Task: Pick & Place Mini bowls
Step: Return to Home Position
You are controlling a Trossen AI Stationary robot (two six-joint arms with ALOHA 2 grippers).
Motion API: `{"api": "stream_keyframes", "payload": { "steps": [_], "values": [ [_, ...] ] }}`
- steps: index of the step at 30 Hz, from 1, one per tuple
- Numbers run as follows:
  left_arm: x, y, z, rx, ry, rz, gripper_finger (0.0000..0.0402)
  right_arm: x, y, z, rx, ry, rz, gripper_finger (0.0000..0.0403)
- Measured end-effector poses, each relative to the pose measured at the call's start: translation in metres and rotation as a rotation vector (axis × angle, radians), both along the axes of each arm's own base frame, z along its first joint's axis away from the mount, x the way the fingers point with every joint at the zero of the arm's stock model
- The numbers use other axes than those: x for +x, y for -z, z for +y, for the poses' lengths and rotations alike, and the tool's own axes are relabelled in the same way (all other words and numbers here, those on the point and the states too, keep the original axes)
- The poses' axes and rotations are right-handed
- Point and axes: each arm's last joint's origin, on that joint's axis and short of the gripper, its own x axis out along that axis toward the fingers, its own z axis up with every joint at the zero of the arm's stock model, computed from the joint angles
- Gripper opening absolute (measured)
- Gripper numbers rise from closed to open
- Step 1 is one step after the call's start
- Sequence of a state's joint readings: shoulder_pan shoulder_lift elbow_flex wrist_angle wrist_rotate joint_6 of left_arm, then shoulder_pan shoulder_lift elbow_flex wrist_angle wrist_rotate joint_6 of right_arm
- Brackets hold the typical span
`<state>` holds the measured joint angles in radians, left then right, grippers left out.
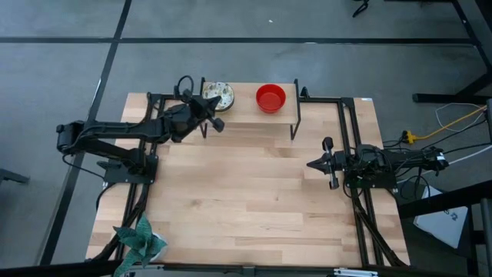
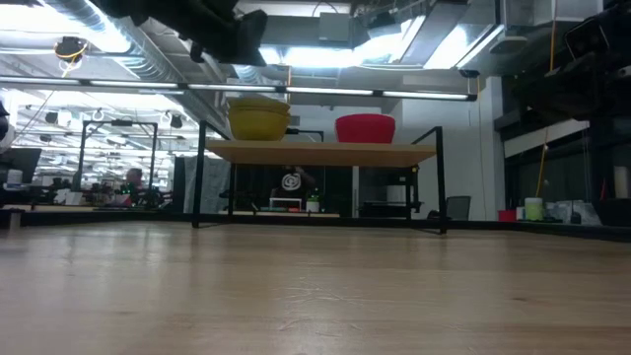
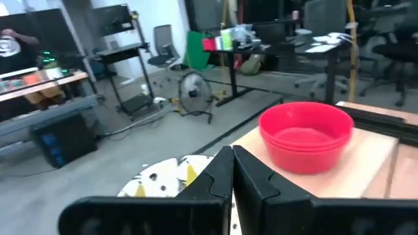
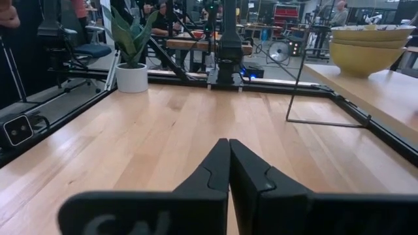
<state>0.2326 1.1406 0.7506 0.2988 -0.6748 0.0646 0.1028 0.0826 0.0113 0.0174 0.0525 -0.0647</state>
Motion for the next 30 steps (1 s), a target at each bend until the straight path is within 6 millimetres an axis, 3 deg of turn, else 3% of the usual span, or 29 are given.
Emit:
{"api": "stream_keyframes", "payload": {
  "steps": [8,13,18,26,30],
  "values": [
    [0.002,0.016,-0.006,-0.047,0.209,0.051,0.0002,0.0,0.0,0.0,-0.011,-0.002,-0.001,0.0006],
    [-0.005,0.042,-0.016,-0.059,0.46,0.072,0.0002,0.0,0.0,0.0,0.005,-0.003,0.0,0.0006],
    [-0.022,0.054,-0.025,-0.032,0.747,-0.041,0.0002,0.0,0.0,0.0,0.007,-0.003,0.0,0.0006],
    [-0.051,0.065,-0.035,-0.039,0.85,-0.065,0.0002,0.0,0.0,0.0,0.011,-0.003,0.001,0.0006],
    [-0.067,0.077,-0.039,-0.069,0.82,-0.099,0.0002,0.0,0.0,0.0,0.01,-0.003,0.001,0.0006]
  ]
}}
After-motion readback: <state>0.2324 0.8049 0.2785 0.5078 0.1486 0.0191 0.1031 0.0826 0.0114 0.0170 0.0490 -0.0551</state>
